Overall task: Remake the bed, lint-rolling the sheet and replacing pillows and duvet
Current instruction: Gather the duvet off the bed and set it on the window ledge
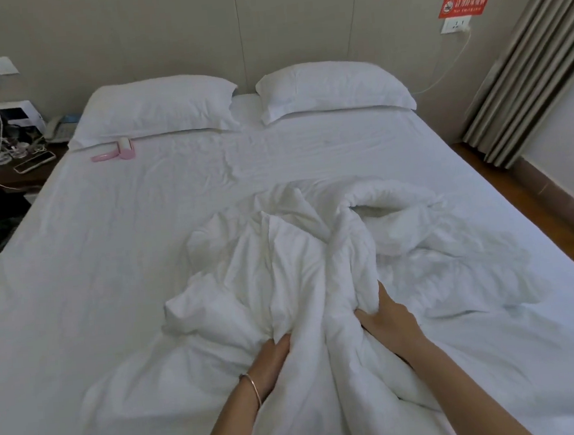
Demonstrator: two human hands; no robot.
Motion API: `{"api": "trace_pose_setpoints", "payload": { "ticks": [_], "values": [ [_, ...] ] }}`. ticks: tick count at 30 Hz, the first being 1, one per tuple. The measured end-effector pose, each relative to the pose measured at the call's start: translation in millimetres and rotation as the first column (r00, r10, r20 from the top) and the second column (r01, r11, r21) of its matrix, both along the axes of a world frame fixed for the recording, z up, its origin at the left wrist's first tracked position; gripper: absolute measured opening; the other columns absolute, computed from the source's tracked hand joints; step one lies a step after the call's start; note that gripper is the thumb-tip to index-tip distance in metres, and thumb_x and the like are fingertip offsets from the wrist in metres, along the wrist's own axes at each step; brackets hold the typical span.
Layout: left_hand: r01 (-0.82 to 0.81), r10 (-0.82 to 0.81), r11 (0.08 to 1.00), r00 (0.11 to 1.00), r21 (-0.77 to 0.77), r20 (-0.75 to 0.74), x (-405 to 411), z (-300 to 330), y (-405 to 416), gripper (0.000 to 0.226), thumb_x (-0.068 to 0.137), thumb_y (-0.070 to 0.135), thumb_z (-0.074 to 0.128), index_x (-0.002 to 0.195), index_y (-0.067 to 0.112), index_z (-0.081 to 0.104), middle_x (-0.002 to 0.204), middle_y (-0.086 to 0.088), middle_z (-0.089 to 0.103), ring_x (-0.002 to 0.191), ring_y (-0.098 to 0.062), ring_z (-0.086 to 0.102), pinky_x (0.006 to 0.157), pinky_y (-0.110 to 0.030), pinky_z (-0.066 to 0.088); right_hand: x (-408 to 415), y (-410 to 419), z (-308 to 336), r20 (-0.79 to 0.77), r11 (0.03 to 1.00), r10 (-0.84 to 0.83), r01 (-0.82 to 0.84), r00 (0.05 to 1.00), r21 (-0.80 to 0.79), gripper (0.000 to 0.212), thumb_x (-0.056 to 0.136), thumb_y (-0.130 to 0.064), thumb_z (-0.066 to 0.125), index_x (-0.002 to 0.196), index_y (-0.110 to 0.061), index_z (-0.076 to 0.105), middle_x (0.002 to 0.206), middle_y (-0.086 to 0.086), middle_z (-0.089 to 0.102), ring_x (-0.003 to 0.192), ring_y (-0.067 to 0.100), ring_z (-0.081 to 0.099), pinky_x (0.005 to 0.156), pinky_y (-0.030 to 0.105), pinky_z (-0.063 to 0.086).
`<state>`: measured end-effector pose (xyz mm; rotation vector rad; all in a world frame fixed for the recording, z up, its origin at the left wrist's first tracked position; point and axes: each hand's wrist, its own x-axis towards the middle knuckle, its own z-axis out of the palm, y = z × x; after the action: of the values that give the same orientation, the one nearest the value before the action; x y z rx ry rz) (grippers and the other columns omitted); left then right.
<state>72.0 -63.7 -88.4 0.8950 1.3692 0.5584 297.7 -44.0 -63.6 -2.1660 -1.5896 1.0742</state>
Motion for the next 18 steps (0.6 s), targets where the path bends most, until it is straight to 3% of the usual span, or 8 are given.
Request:
{"api": "trace_pose_setpoints", "payload": {
  "ticks": [4,6,8,10,13,16,18],
  "values": [
    [0.007,0.01,0.993,0.99,-0.119,0.139,16.2,5.2,-67.6,0.023,0.099,0.018,0.047,0.092,0.014,0.069,0.088,0.001,0.071,0.075,-0.005,0.066,0.065,-0.013,0.049,16.3,-61.2,40.2,0.053,0.997,0.067,-0.065,0.996,-0.039,0.08,0.091,-0.052,0.056,0.153,-0.039,0.007,0.103,-0.003,0.06,0.088,0.02,0.055,0.08,0.031,0.042],
    [0.041,-0.022,0.983,0.994,-0.176,0.111,19.1,0.8,-106.4,0.025,0.1,0.016,0.046,0.091,0.01,0.069,0.084,-0.001,0.071,0.073,-0.006,0.068,0.066,-0.016,0.051,15.6,-93.5,39.4,0.155,0.989,0.135,-0.122,0.979,-0.088,0.081,0.092,-0.054,0.052,0.153,-0.038,0.003,0.097,-0.004,0.06,0.085,0.02,0.056,0.078,0.031,0.042],
    [0.067,-0.061,0.978,0.998,-0.199,0.034,16.7,-7.9,-135.6,0.031,0.098,0.035,0.047,0.108,0.014,0.067,0.106,-0.004,0.07,0.095,-0.012,0.066,0.088,-0.027,0.052,5.6,-123.3,22.2,0.266,0.963,0.235,-0.188,0.935,-0.191,0.084,0.094,-0.056,0.046,0.154,-0.035,-0.01,0.094,-0.002,0.059,0.082,0.019,0.057,0.079,0.031,0.046],
    [0.234,-0.259,0.949,0.961,-0.213,-0.094,19.0,-13.6,-149.5,0.05,0.095,0.053,0.041,0.131,0.022,0.056,0.135,-0.005,0.057,0.12,-0.017,0.054,0.108,-0.037,0.039,-0.7,-142.4,0.6,0.29,0.945,0.249,-0.167,0.924,-0.28,0.086,0.095,-0.056,0.042,0.153,-0.033,-0.017,0.106,0.004,0.059,0.092,0.024,0.061,0.086,0.035,0.048],
    [0.341,-0.388,0.902,0.909,-0.267,-0.152,21.4,3.8,-137.9,0.065,0.095,0.06,0.034,0.145,0.02,0.039,0.148,-0.006,0.042,0.132,-0.022,0.043,0.11,-0.029,0.032,7.7,-138.1,-0.3,0.167,0.95,0.176,-0.122,0.97,-0.288,0.09,0.094,-0.057,0.047,0.152,-0.035,-0.018,0.142,0.012,0.043,0.122,0.033,0.051,0.102,0.04,0.04],
    [0.159,-0.244,0.956,0.897,-0.246,-0.369,3.1,25.5,-116.2,0.096,0.069,0.083,0.045,0.131,0.011,0.056,0.129,-0.011,0.06,0.111,-0.025,0.059,0.089,-0.028,0.045,34.6,-117.9,29.1,-0.042,0.941,0.015,-0.028,0.999,-0.338,0.098,0.088,-0.05,0.063,0.155,-0.034,-0.006,0.153,0.015,0.018,0.138,0.035,0.03,0.108,0.04,0.031],
    [-0.095,0.039,0.993,0.797,-0.062,-0.603,-18.0,39.4,-104.7,0.101,0.061,0.091,0.043,0.122,0.012,0.061,0.123,-0.012,0.062,0.111,-0.029,0.058,0.096,-0.037,0.044,57.7,-101.5,43.4,-0.128,0.952,-0.148,0.107,0.981,-0.286,0.1,0.084,-0.052,0.068,0.156,-0.031,0.002,0.156,0.014,0.01,0.142,0.034,0.024,0.11,0.043,0.031]
  ]
}}
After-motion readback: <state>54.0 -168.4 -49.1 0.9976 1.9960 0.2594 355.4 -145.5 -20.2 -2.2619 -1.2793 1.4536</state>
